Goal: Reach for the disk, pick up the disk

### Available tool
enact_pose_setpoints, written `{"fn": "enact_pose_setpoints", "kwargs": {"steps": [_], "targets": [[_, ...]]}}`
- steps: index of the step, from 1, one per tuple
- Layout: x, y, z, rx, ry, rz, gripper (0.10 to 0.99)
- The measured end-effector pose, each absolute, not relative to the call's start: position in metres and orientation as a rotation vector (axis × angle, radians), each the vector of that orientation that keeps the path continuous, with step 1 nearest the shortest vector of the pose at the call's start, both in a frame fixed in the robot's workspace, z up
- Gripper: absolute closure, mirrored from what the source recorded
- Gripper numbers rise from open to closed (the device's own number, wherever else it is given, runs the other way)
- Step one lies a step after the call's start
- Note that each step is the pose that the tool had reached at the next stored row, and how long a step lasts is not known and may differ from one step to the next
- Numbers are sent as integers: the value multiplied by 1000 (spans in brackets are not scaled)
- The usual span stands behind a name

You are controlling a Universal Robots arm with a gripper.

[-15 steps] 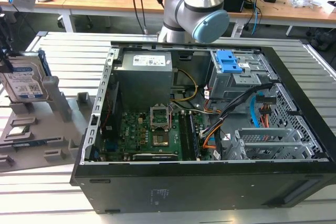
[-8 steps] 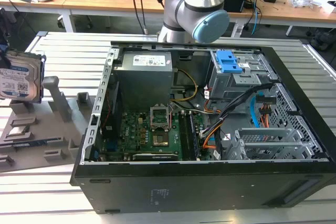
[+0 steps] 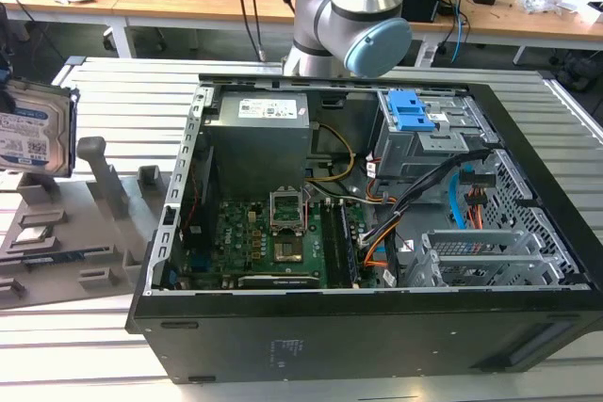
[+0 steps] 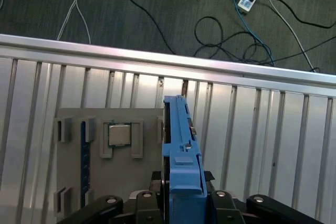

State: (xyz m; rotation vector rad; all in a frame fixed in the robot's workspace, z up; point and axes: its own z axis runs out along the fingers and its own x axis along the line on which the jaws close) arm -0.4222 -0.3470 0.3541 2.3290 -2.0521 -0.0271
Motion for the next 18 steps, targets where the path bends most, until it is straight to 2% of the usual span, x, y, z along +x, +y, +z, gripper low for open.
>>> {"fn": "enact_pose_setpoints", "kwargs": {"steps": [18], "targets": [[-422,-346,399,2329,-2052,-27,718]]}}
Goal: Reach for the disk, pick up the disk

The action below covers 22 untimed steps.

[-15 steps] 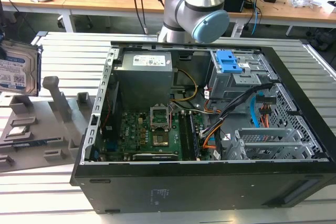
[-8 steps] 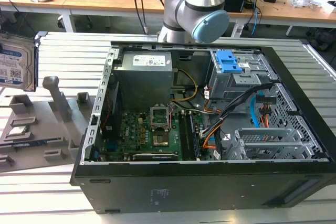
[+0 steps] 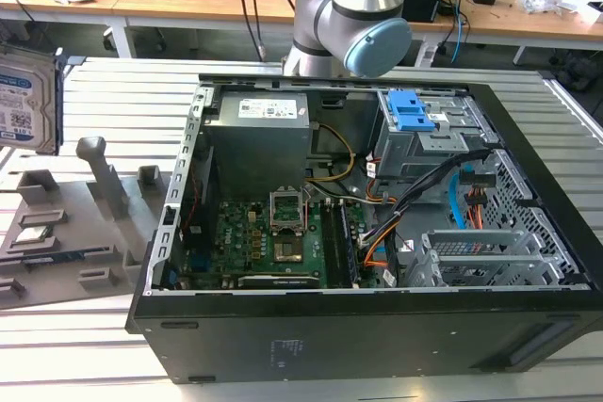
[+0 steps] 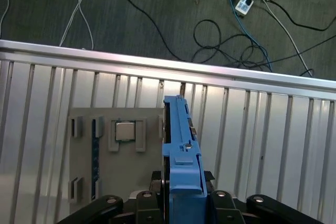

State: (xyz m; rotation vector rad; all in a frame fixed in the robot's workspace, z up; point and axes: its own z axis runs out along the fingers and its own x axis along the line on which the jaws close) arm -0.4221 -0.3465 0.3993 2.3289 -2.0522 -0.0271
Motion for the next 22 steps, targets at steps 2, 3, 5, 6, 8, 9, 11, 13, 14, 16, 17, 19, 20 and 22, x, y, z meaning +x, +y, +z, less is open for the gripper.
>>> {"fn": "enact_pose_setpoints", "kwargs": {"steps": [2,3,5,6,8,9,11,13,14,16,17,19,20,22], "targets": [[-422,-346,404,2329,-2052,-27,718],[-422,-346,407,2329,-2052,-27,718],[-422,-346,410,2329,-2052,-27,718],[-422,-346,415,2329,-2052,-27,718],[-422,-346,419,2329,-2052,-27,718],[-422,-346,422,2329,-2052,-27,718],[-422,-346,427,2329,-2052,-27,718],[-422,-346,431,2329,-2052,-27,718],[-422,-346,434,2329,-2052,-27,718],[-421,-346,439,2329,-2052,-27,718],[-421,-346,441,2329,-2052,-27,718],[-421,-346,445,2329,-2052,-27,718],[-421,-346,448,2329,-2052,-27,718],[-421,-346,454,2329,-2052,-27,718]]}}
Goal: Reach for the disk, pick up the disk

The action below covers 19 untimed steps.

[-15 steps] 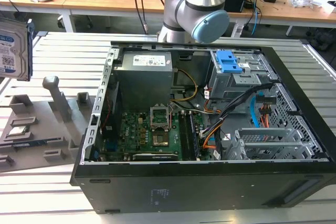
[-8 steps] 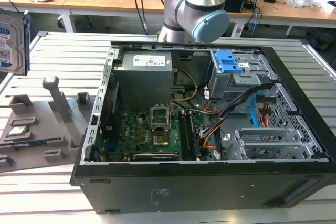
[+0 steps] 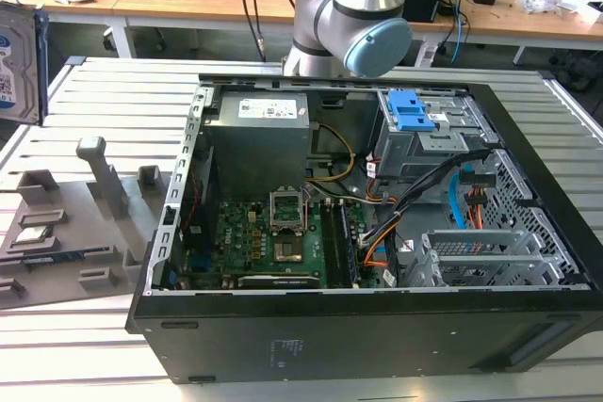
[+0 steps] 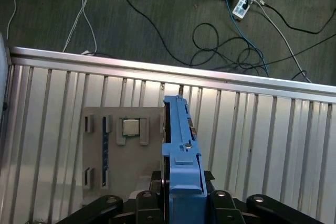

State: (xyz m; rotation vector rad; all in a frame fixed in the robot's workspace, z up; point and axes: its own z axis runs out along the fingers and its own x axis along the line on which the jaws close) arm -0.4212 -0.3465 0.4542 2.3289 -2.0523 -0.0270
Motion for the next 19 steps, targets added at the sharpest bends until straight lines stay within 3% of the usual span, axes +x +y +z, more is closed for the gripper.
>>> {"fn": "enact_pose_setpoints", "kwargs": {"steps": [19], "targets": [[-420,-346,496,2329,-2052,-27,718]]}}
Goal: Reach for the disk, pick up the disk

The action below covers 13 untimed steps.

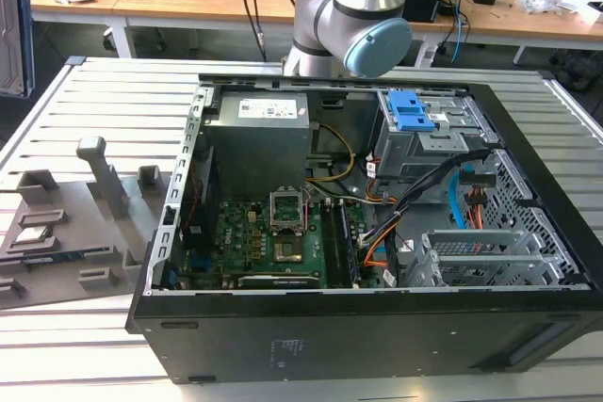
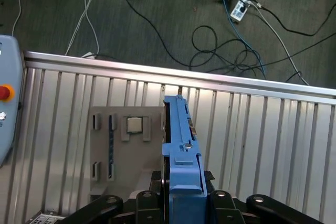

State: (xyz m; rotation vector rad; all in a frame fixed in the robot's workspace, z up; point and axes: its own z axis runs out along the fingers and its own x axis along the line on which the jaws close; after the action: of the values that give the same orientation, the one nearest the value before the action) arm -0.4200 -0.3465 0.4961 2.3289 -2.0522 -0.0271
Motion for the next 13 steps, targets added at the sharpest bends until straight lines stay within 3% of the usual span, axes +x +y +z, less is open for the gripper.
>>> {"fn": "enact_pose_setpoints", "kwargs": {"steps": [13], "targets": [[-419,-346,531,2329,-2052,-27,718]]}}
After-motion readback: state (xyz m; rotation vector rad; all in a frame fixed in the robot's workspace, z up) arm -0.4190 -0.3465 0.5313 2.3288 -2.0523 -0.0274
